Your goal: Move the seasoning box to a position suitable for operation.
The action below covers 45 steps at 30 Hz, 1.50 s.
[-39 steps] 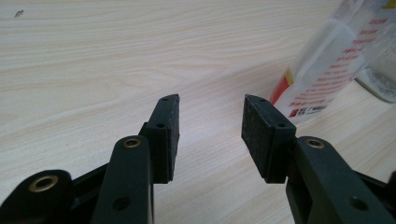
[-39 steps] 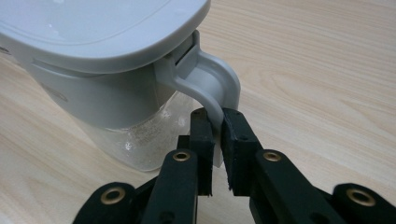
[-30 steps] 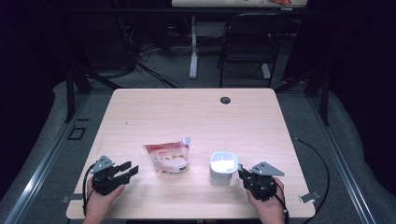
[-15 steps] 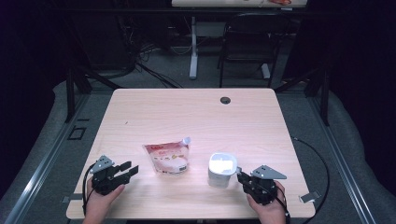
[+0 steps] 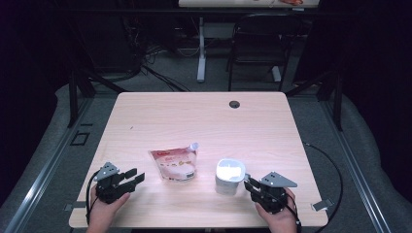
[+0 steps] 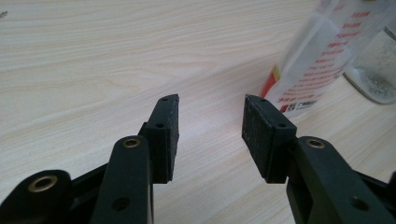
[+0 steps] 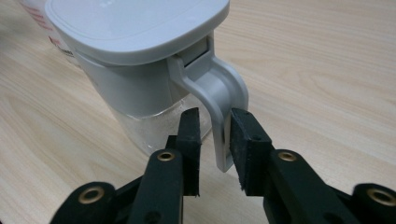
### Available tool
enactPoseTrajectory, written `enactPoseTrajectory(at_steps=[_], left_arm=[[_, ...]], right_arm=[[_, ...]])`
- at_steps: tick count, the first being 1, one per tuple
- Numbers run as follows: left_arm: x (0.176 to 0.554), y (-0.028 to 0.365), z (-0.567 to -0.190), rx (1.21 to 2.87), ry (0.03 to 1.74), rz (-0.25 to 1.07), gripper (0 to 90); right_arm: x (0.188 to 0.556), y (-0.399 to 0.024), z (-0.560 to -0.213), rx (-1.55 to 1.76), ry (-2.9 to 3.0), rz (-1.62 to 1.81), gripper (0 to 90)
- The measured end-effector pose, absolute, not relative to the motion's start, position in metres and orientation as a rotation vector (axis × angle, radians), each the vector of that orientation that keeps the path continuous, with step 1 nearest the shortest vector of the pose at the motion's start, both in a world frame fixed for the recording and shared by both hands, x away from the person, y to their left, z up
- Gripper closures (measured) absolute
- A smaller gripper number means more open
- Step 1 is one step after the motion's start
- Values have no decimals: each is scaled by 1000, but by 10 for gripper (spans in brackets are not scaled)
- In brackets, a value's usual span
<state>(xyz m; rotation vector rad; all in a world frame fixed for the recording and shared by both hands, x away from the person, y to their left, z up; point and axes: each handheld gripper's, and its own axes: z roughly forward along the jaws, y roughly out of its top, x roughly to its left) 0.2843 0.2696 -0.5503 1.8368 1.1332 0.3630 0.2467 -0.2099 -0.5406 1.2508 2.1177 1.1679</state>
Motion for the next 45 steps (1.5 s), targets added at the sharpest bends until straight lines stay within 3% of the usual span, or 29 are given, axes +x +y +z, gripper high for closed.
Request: enactPoseTrajectory(at_steps=[28,38,45], left_arm=[[283,270,-548,1827,1153,341,553],[283,270,-547,1860,1135,336,556],[283,273,-545,1857,1152,333,565]], right_arm=[[247,-225,-515,1184,2043,1292,433],[254,-226,-509,1227,2080,1261,670],[260,-228,-498,1263,2064,1315,628]])
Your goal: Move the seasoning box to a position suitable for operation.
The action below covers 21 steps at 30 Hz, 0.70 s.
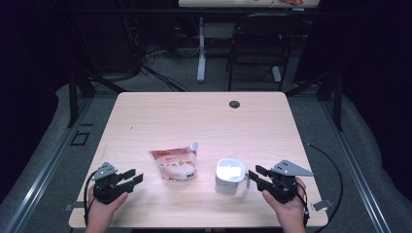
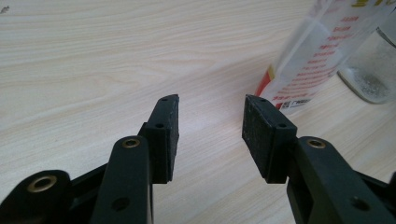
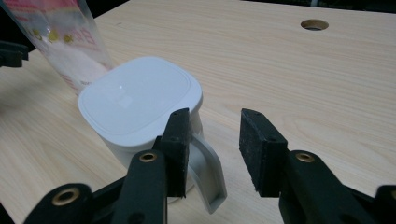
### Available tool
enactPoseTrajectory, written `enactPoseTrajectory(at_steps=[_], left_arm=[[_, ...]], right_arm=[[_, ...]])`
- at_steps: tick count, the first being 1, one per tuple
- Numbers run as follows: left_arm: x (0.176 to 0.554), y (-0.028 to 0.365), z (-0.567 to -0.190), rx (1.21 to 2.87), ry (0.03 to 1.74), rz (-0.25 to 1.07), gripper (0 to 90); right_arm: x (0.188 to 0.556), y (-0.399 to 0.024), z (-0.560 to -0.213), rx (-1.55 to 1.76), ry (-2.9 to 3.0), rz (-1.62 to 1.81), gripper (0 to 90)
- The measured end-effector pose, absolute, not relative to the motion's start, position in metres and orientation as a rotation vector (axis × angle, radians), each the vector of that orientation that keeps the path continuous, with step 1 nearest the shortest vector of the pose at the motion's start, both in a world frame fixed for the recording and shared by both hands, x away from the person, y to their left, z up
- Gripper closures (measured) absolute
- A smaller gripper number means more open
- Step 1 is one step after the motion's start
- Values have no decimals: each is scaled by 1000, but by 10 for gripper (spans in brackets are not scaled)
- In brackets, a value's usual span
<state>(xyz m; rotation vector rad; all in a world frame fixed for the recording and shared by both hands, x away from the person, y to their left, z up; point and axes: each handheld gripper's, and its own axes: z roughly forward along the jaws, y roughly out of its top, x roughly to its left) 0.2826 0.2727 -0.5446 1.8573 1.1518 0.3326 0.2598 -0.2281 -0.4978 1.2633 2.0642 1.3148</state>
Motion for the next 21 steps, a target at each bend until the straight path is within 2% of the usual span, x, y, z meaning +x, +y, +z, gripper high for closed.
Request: enactPoseTrajectory(at_steps=[4,8,14,21], left_arm=[[283,273,-544,1856,1153,330,565],[283,274,-544,1868,1143,329,596],[283,273,-546,1849,1149,323,592],[283,273,-547,1852,1142,310,593]], right_arm=[[263,-224,-488,1285,2052,1366,630],[267,-219,-480,1223,2073,1293,710],[270,-214,-478,1202,2103,1303,821],[270,-209,-481,1175,2141,1269,865]])
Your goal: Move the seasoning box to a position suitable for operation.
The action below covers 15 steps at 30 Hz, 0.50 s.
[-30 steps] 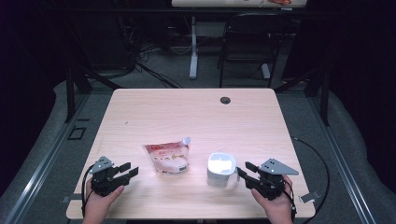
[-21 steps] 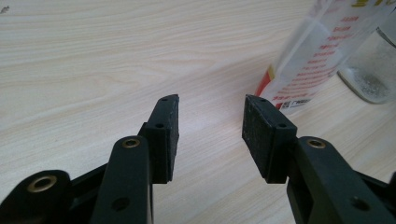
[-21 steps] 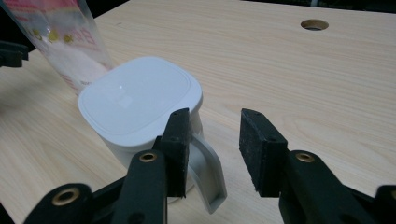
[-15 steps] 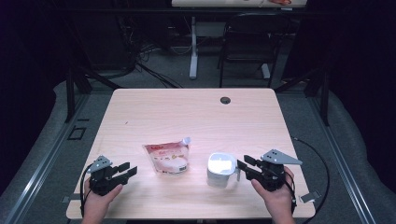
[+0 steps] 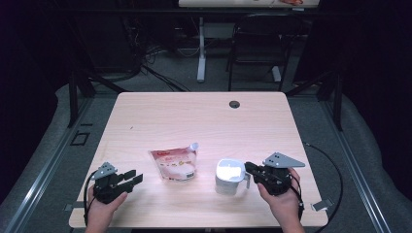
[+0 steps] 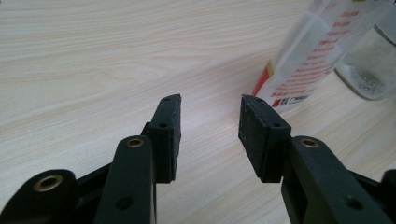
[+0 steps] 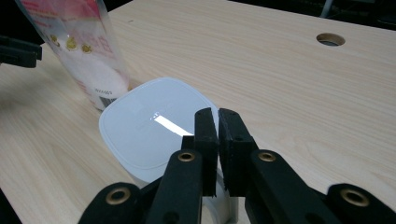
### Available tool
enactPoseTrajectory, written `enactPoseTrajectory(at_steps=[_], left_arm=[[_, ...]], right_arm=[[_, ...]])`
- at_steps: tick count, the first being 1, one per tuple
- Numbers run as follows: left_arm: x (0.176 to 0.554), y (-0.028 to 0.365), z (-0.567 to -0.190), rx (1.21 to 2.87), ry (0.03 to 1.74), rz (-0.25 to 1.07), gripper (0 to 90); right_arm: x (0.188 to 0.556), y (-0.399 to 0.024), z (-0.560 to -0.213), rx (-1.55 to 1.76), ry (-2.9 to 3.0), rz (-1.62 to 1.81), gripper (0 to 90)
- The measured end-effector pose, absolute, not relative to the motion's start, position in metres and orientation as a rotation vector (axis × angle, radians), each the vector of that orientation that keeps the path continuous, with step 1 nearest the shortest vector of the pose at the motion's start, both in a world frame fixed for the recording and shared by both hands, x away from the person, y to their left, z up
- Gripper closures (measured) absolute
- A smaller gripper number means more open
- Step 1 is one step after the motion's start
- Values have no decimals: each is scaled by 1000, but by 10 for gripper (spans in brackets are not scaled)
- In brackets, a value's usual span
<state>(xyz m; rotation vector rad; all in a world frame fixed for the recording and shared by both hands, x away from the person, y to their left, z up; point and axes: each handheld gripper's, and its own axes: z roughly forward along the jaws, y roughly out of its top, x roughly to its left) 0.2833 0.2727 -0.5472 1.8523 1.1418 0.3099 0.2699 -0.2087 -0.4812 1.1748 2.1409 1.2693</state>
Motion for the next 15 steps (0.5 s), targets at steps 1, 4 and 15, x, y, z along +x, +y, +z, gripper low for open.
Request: enactPoseTrajectory(at_steps=[1,4,15], left_arm=[[283,273,-548,1851,1142,311,593],[283,273,-548,1857,1144,306,591],[283,273,-550,1866,1156,305,591]], right_arm=[[270,-208,-482,1172,2149,1260,865],[270,-206,-484,1170,2156,1256,888],[270,-199,-484,1141,2181,1211,900]])
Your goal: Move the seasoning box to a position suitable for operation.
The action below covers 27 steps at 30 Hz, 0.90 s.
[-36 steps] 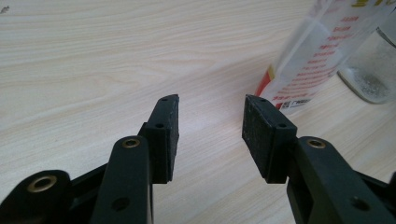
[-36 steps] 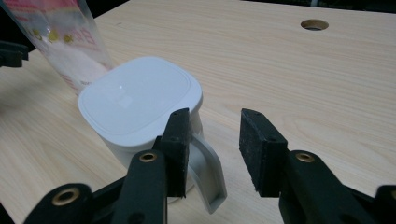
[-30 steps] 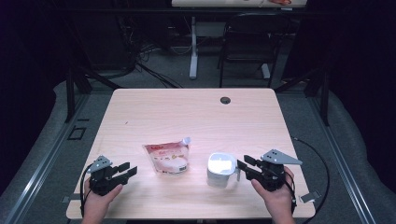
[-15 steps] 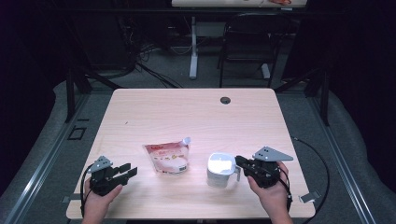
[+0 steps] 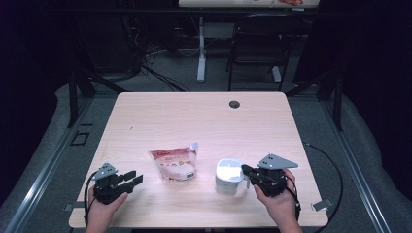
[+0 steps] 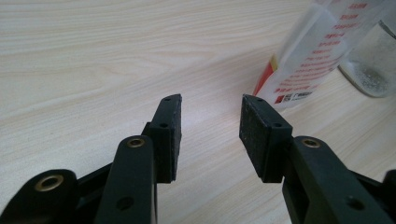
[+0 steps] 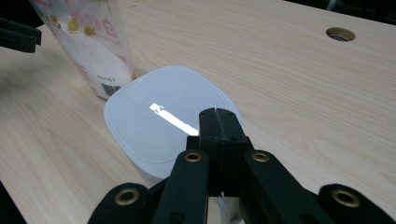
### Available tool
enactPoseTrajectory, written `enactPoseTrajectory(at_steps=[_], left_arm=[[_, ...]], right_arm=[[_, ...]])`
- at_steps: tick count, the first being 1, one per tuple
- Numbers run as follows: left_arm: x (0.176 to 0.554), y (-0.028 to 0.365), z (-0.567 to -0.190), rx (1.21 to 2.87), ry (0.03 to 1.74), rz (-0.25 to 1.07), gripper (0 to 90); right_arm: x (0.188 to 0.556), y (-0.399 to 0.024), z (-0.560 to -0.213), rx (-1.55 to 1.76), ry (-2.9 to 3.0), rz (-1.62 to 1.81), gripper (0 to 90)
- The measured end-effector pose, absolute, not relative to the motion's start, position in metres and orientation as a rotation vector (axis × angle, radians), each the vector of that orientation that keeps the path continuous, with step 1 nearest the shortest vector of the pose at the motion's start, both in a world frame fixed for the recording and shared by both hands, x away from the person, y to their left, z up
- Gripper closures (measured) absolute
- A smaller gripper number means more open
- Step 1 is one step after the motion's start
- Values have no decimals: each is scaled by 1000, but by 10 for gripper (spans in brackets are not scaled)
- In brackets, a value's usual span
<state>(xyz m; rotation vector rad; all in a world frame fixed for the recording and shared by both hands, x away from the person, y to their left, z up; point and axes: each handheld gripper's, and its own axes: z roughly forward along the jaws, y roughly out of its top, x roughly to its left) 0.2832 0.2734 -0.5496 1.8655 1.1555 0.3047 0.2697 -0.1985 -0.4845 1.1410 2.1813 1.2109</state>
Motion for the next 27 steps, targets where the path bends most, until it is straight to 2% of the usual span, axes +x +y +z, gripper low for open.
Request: enactPoseTrajectory(at_steps=[27], left_arm=[[283,273,-551,1864,1155,312,587]], right_arm=[[269,-205,-487,1163,2170,1254,900]])
